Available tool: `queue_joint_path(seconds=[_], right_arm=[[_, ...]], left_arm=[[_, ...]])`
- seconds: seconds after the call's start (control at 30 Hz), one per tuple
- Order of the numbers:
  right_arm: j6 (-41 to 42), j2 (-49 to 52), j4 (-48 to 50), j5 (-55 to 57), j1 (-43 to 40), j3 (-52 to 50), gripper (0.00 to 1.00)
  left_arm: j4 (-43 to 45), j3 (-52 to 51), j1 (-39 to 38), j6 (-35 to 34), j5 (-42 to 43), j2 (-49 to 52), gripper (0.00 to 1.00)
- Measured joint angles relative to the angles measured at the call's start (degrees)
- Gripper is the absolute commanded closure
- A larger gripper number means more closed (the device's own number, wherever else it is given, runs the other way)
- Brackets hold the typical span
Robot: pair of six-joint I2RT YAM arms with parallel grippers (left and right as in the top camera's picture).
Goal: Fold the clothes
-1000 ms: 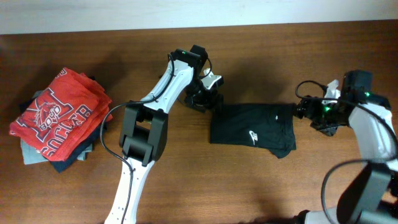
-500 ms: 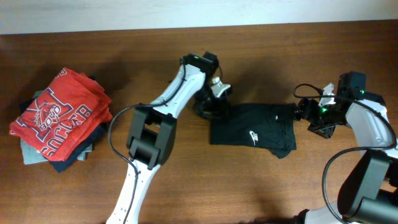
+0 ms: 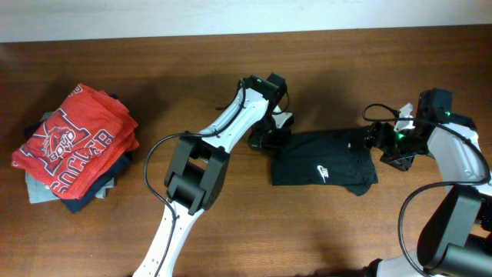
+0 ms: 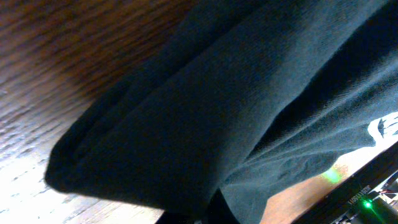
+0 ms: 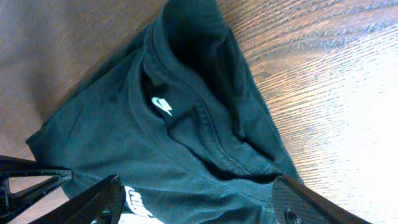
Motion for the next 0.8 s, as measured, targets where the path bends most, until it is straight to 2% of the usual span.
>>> queue_joint_path(seconds=[0.2,0.47,0.6,0.8], right_arm=[[0.0,0.0,-0.04,-0.17,0.0,0.0,0.2],[0.02,0.0,-0.11,-0.42,0.0,0.0,0.2],[0.02,0.0,-0.22,-0.39,0.0,0.0,0.2],[0.02,0.0,-0.24,-1.14,0.0,0.0,0.2]], left_arm=[[-3.06,-0.09,4.48,0.72,-2.49,-0.72,0.99],[-8.98,4.35,14.21,4.48,-13.0,-5.44,0.99],[-12.94,10.82,14.16,6.99,-18.29,-7.28,0.99],[-13.92,13.55,9.99,8.09,-25.94,-8.41,1.0]])
